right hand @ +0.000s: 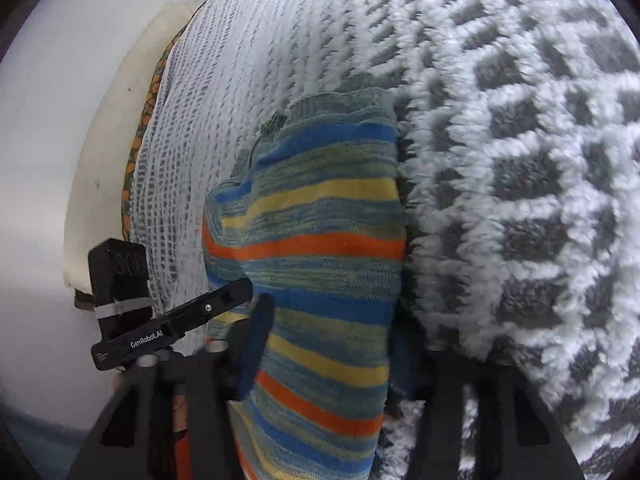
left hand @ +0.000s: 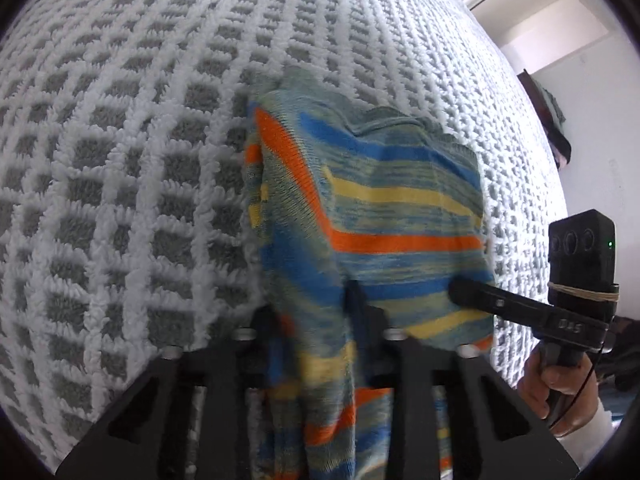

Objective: Fold small clothes

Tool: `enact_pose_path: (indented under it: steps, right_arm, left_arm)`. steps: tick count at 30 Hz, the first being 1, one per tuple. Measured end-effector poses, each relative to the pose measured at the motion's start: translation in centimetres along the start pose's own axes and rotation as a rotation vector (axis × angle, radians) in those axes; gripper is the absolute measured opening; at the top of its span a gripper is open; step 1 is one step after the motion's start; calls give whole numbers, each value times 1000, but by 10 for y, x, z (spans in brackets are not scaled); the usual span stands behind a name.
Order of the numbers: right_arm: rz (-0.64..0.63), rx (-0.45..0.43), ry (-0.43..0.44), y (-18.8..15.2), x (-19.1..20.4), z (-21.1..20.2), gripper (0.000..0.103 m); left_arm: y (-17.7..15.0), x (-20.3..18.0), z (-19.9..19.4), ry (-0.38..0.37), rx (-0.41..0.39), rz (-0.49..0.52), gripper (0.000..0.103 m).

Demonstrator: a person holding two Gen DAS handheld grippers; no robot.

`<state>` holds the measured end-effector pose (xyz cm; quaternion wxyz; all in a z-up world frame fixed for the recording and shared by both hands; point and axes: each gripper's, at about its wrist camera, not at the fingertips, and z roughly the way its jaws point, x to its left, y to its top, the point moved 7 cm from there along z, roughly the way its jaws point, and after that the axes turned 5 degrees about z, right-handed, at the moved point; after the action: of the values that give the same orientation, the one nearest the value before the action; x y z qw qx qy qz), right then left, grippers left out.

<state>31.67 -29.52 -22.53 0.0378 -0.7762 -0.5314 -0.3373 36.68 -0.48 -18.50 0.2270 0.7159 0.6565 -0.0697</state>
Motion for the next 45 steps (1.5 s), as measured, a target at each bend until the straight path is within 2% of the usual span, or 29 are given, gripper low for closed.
enact_pose_path:
  steps: [4, 8, 12, 17, 19, 21, 22, 23, 24, 25, 27, 28, 29, 31, 34, 35, 37, 41, 45]
  right_arm:
    - [-198, -46, -138, -6, 34, -6, 16]
    - [-356, -109, -165, -17, 77, -27, 16]
    - [-487, -143, -135, -28, 133, -37, 16]
    - [-589, -151, -33, -25, 210, -34, 16]
    - [-608, -143, -11, -18, 236, -22, 16]
    - [-619, -144, -12, -10, 252, -10, 16]
    - [-618, -138, -25, -2, 256, 1, 18]
    - [-612, -127, -64, 7, 256, 11, 19]
    - [-609, -135, -130, 16, 256, 20, 32]
    - [-609, -169, -219, 25, 251, 24, 52]
    - [-609, -232, -328, 33, 244, 18, 77]
    - [-596, -261, -336, 32, 240, 7, 82]
    - [-589, -285, -327, 28, 236, -4, 85]
    - [-603, -314, -337, 13, 226, -25, 94]
    - [-631, -355, -398, -12, 215, -41, 97]
    - [-629, -355, -402, -18, 208, -47, 97]
    - [-617, -349, -409, -41, 196, -61, 97]
    - [-576, -363, -422, -86, 178, -89, 98]
    - [-537, -360, -430, -123, 167, -108, 100]
  left_arm:
    - [-5, -21, -23, 92, -78, 63, 15]
    - [-21, -26, -70, 70, -180, 5, 15]
    - [-34, -18, -133, 62, -302, -48, 15]
    - [-32, 10, -208, 104, -424, -95, 15]
    - [-21, 30, -225, 132, -450, -112, 15]
    - [-8, 47, -223, 172, -456, -119, 19]
    - [0, 56, -216, 220, -444, -114, 26]
    - [6, 68, -210, 284, -436, -107, 42]
    - [9, 78, -202, 352, -428, -96, 52]
    - [9, 87, -195, 426, -424, -84, 62]
    - [-5, 97, -193, 515, -411, -69, 62]
    - [-16, 98, -195, 516, -418, -58, 64]
    - [-27, 96, -198, 517, -432, -51, 71]
    - [-45, 91, -204, 564, -460, -26, 80]
    - [-70, 69, -218, 663, -500, 24, 98]
    - [-79, 60, -223, 673, -515, 31, 100]
    - [-92, 43, -228, 667, -525, 29, 102]
    - [-114, 15, -232, 682, -467, 18, 102]
    - [-138, 0, -238, 760, -433, -13, 102]
